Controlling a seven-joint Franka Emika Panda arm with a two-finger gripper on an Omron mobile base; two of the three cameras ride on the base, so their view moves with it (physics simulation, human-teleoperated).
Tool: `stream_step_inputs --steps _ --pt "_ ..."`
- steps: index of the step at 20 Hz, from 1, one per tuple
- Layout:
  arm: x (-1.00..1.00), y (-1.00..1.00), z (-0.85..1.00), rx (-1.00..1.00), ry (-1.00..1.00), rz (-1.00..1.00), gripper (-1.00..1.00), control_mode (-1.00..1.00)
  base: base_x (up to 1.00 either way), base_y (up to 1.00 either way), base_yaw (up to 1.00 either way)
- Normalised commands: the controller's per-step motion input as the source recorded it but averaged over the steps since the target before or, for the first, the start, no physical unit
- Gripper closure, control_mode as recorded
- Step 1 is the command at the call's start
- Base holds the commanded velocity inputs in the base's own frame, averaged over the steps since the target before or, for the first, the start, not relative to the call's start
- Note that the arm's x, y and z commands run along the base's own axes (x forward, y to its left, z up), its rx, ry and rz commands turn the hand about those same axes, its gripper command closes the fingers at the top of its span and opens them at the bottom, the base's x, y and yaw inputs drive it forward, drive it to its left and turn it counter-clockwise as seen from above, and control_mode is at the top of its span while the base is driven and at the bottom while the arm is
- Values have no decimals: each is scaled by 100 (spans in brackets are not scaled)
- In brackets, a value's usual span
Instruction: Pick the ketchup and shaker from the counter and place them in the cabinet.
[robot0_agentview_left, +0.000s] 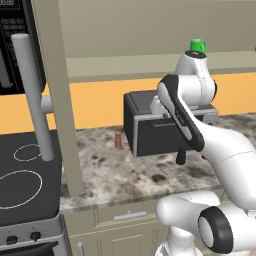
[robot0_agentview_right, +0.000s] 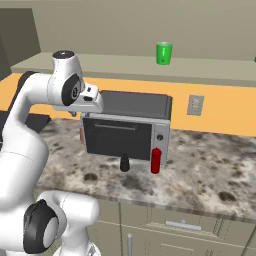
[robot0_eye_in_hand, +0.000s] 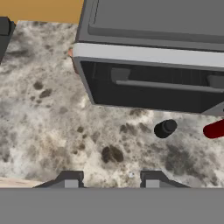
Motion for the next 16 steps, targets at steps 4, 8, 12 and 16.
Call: stream_step_inputs --steps 4,8,12,16 --pt "-18 2 -2 0 -2 0 -100 -100 0 0 0" --pt "-47 -16 -31 0 0 0 -100 -100 0 0 0" --pt "-34 -40 -44 0 4 -2 -100 -100 0 0 0" --pt "-21 -45 -48 0 7 -5 -100 -100 0 0 0"
